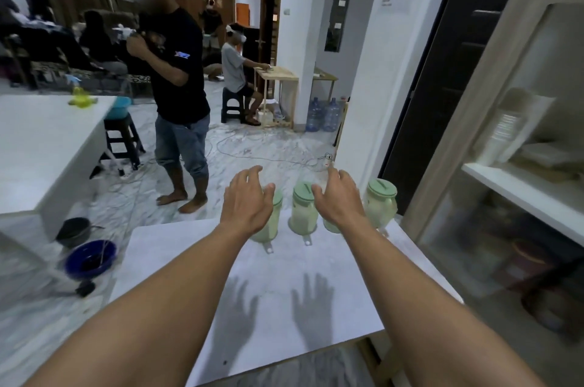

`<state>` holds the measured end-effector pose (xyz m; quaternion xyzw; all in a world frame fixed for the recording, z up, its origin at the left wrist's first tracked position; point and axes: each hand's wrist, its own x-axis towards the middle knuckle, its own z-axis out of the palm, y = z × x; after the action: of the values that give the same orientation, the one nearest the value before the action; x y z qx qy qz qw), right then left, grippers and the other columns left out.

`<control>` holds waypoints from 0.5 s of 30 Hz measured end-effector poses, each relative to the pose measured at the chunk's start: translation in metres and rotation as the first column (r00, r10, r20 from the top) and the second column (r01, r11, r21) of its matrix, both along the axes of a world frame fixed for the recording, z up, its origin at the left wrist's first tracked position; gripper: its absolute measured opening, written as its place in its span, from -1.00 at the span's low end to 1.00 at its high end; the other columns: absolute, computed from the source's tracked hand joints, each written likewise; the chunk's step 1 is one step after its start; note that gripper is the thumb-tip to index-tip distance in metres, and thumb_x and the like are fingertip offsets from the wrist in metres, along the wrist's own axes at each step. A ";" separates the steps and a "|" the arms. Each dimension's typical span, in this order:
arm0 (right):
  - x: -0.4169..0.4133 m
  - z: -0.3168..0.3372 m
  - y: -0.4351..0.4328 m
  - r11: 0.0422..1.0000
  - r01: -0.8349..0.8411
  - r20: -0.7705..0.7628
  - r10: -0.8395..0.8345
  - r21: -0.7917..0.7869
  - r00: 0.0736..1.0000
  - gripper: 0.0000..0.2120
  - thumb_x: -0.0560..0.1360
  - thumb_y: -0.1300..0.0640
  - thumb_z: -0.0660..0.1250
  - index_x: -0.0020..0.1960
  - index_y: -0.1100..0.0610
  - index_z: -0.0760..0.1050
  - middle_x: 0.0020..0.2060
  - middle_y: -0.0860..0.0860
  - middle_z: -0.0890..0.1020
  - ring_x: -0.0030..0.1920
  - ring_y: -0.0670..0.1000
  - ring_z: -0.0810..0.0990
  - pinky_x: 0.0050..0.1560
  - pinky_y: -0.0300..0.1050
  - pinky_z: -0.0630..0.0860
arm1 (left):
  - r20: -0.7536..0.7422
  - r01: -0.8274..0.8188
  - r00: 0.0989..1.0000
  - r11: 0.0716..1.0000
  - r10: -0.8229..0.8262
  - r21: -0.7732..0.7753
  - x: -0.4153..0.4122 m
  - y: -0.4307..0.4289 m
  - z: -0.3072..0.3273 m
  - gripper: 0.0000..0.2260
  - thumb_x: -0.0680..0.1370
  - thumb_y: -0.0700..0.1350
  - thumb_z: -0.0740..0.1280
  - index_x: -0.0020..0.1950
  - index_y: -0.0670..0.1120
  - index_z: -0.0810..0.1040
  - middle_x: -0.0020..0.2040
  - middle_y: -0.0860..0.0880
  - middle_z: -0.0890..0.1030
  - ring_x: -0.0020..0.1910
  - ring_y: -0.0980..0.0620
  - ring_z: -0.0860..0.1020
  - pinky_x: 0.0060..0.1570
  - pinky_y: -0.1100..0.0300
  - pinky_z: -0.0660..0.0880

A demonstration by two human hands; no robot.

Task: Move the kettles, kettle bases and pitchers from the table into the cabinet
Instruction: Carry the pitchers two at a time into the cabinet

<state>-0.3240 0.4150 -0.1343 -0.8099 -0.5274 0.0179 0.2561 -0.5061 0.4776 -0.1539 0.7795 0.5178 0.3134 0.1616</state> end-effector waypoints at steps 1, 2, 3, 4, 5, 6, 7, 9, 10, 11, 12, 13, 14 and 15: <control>0.003 -0.010 0.010 1.000 -0.006 -0.009 0.006 -0.008 1.000 -0.47 0.62 -0.03 0.20 0.50 0.18 0.26 0.39 0.21 0.41 0.42 0.26 0.33 0.38 0.24 0.32 | 0.022 -0.015 1.000 1.000 0.015 -0.017 0.004 0.005 -0.007 -0.57 0.62 0.09 0.14 0.45 -0.04 0.28 0.40 -0.13 0.38 0.37 -0.16 0.35 0.34 -0.10 0.32; 0.006 -0.021 0.020 1.000 -0.013 -0.027 0.013 -0.018 1.000 -0.47 0.62 -0.03 0.21 0.51 0.19 0.25 0.40 0.22 0.40 0.42 0.26 0.33 0.38 0.23 0.33 | 0.039 -0.032 0.999 0.999 0.034 -0.040 0.008 0.011 -0.017 -0.60 0.62 0.08 0.16 0.42 -0.05 0.29 0.37 -0.13 0.39 0.34 -0.17 0.37 0.30 -0.09 0.35; 0.008 -0.030 0.028 1.000 -0.024 -0.039 0.023 -0.020 0.999 -0.47 0.63 -0.03 0.21 0.51 0.19 0.25 0.40 0.21 0.39 0.42 0.26 0.34 0.37 0.23 0.33 | 0.059 -0.048 0.997 0.997 0.052 -0.058 0.011 0.015 -0.024 -0.62 0.62 0.08 0.17 0.38 -0.05 0.30 0.35 -0.13 0.40 0.31 -0.17 0.38 0.27 -0.09 0.37; 0.011 -0.040 0.037 0.999 -0.034 -0.053 0.033 -0.024 0.998 -0.46 0.63 -0.01 0.21 0.52 0.20 0.24 0.40 0.22 0.39 0.42 0.26 0.34 0.36 0.21 0.35 | 0.075 -0.062 0.995 0.995 0.068 -0.077 0.016 0.021 -0.034 -0.64 0.61 0.08 0.19 0.35 -0.05 0.30 0.33 -0.13 0.40 0.29 -0.17 0.39 0.24 -0.09 0.39; 0.014 -0.049 0.044 0.999 -0.043 -0.070 0.041 -0.025 0.997 -0.47 0.63 0.01 0.22 0.52 0.20 0.24 0.40 0.22 0.39 0.42 0.26 0.35 0.35 0.20 0.36 | 0.084 -0.073 0.993 0.993 0.081 -0.095 0.020 0.026 -0.043 -0.65 0.61 0.08 0.21 0.32 -0.05 0.31 0.31 -0.12 0.41 0.27 -0.16 0.40 0.21 -0.09 0.40; 0.018 -0.060 0.053 0.998 -0.048 -0.088 0.045 -0.029 0.995 -0.47 0.62 0.03 0.22 0.52 0.21 0.23 0.40 0.22 0.39 0.41 0.26 0.35 0.35 0.18 0.37 | 0.090 -0.083 0.992 0.990 0.094 -0.116 0.026 0.034 -0.055 -0.65 0.60 0.09 0.22 0.30 -0.04 0.31 0.28 -0.11 0.42 0.25 -0.15 0.42 0.19 -0.09 0.42; 0.021 -0.069 0.059 0.998 -0.054 -0.105 0.051 -0.030 0.993 -0.47 0.62 0.05 0.23 0.52 0.22 0.23 0.40 0.22 0.39 0.42 0.25 0.35 0.35 0.15 0.37 | 0.097 -0.092 0.990 0.986 0.106 -0.142 0.030 0.039 -0.064 -0.66 0.59 0.10 0.24 0.27 -0.03 0.31 0.26 -0.09 0.44 0.23 -0.14 0.43 0.16 -0.09 0.43; 0.029 -0.089 0.070 0.997 -0.056 -0.141 0.049 -0.047 0.989 -0.45 0.62 0.07 0.24 0.53 0.24 0.21 0.41 0.22 0.38 0.42 0.26 0.35 0.36 0.12 0.36 | 0.129 -0.117 0.981 0.968 0.148 -0.220 0.040 0.047 -0.083 -0.64 0.55 0.12 0.28 0.24 -0.02 0.32 0.22 -0.06 0.45 0.20 -0.13 0.45 0.13 -0.07 0.46; 0.035 -0.101 0.078 0.997 -0.051 -0.163 0.041 -0.059 0.986 -0.44 0.62 0.07 0.25 0.53 0.24 0.20 0.42 0.22 0.37 0.42 0.25 0.35 0.37 0.11 0.36 | 0.143 -0.132 0.974 0.955 0.175 -0.265 0.046 0.053 -0.095 -0.63 0.53 0.13 0.31 0.23 -0.01 0.33 0.21 -0.06 0.46 0.19 -0.12 0.47 0.12 -0.06 0.47; 0.039 -0.111 0.083 0.997 -0.041 -0.189 0.027 -0.068 0.982 -0.44 0.61 0.08 0.26 0.53 0.23 0.19 0.43 0.21 0.36 0.42 0.25 0.36 0.37 0.10 0.36 | 0.158 -0.143 0.967 0.940 0.199 -0.311 0.052 0.057 -0.105 -0.61 0.50 0.14 0.34 0.21 0.00 0.33 0.20 -0.05 0.47 0.18 -0.12 0.49 0.11 -0.05 0.48; 0.044 -0.121 0.088 0.997 -0.026 -0.220 0.010 -0.073 0.975 -0.43 0.61 0.07 0.27 0.54 0.23 0.19 0.44 0.20 0.35 0.43 0.24 0.36 0.36 0.08 0.37 | 0.171 -0.150 0.960 0.924 0.221 -0.351 0.057 0.060 -0.115 -0.59 0.48 0.16 0.36 0.20 0.00 0.33 0.20 -0.05 0.48 0.16 -0.11 0.50 0.10 -0.04 0.49; 0.048 -0.133 0.095 0.997 -0.009 -0.250 -0.012 -0.082 0.968 -0.41 0.60 0.06 0.29 0.54 0.22 0.18 0.44 0.19 0.35 0.42 0.23 0.37 0.35 0.08 0.38 | 0.187 -0.154 0.952 0.908 0.242 -0.390 0.063 0.065 -0.127 -0.56 0.46 0.17 0.38 0.19 0.00 0.33 0.20 -0.05 0.49 0.16 -0.10 0.51 0.10 -0.03 0.50; 0.050 -0.141 0.096 0.997 0.026 -0.283 -0.047 -0.079 0.958 -0.40 0.59 0.04 0.31 0.53 0.21 0.19 0.43 0.17 0.37 0.41 0.21 0.39 0.32 0.08 0.42 | 0.203 -0.154 0.945 0.895 0.257 -0.420 0.066 0.066 -0.134 -0.54 0.45 0.19 0.39 0.20 0.00 0.34 0.20 -0.05 0.50 0.16 -0.10 0.52 0.10 0.00 0.49; 0.054 -0.153 0.102 0.995 0.058 -0.319 -0.081 -0.081 0.944 -0.40 0.58 0.02 0.33 0.51 0.20 0.22 0.40 0.16 0.39 0.39 0.21 0.41 0.29 0.10 0.46 | 0.213 -0.161 0.936 0.877 0.282 -0.452 0.072 0.071 -0.146 -0.52 0.45 0.19 0.39 0.23 -0.02 0.35 0.21 -0.05 0.51 0.17 -0.09 0.52 0.09 0.04 0.47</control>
<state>-0.2696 0.5174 -0.2869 -0.8226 -0.4490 0.1593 0.3103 -0.4341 0.5488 -0.2995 0.6093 0.6332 0.3127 0.3607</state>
